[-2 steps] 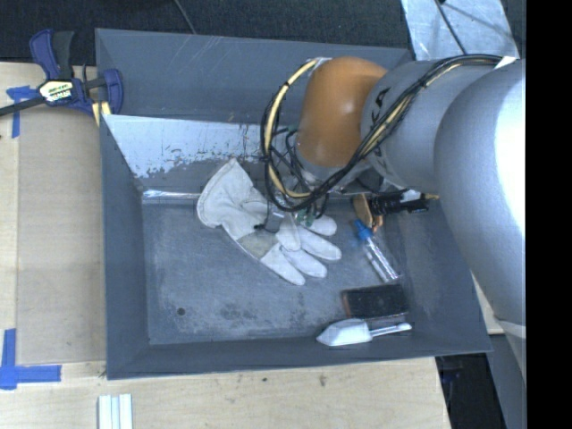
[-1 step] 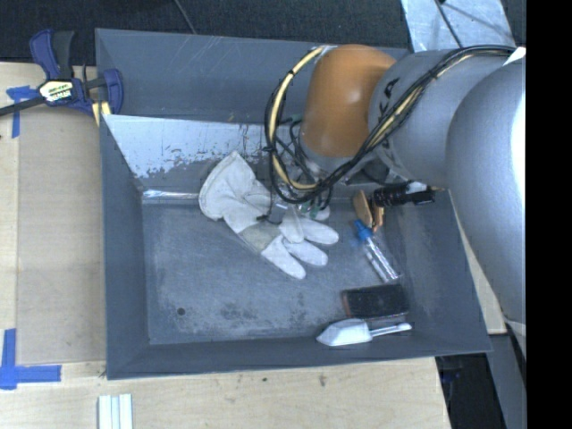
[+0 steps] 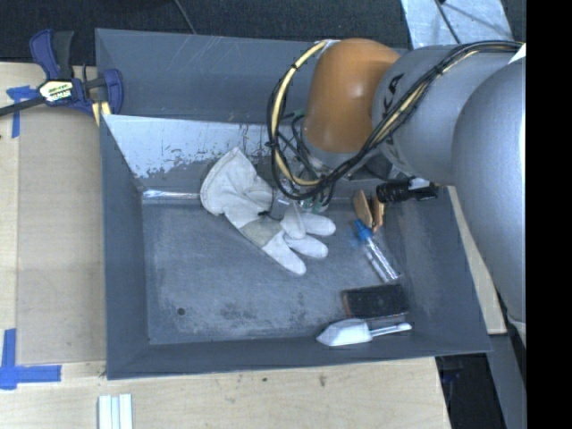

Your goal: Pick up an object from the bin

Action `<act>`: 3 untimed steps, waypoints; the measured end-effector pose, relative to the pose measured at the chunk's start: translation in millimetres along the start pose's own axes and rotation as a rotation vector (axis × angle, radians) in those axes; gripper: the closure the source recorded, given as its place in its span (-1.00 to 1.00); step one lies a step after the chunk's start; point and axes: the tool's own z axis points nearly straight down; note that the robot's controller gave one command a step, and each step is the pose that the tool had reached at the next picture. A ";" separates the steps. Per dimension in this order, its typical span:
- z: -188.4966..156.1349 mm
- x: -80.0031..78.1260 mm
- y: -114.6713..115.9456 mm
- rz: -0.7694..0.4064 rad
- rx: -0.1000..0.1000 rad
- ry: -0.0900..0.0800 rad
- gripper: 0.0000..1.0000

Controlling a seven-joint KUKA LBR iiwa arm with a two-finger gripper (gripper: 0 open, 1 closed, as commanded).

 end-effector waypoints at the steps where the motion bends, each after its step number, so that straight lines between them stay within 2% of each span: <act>1: -7.7 0.7 -0.5 0.000 0.002 0.004 1.00; 3: -33.3 0.5 -0.6 -0.001 0.003 0.005 1.00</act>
Offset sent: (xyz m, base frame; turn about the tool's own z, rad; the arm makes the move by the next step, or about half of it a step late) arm 0.0000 0.0001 0.0534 0.0000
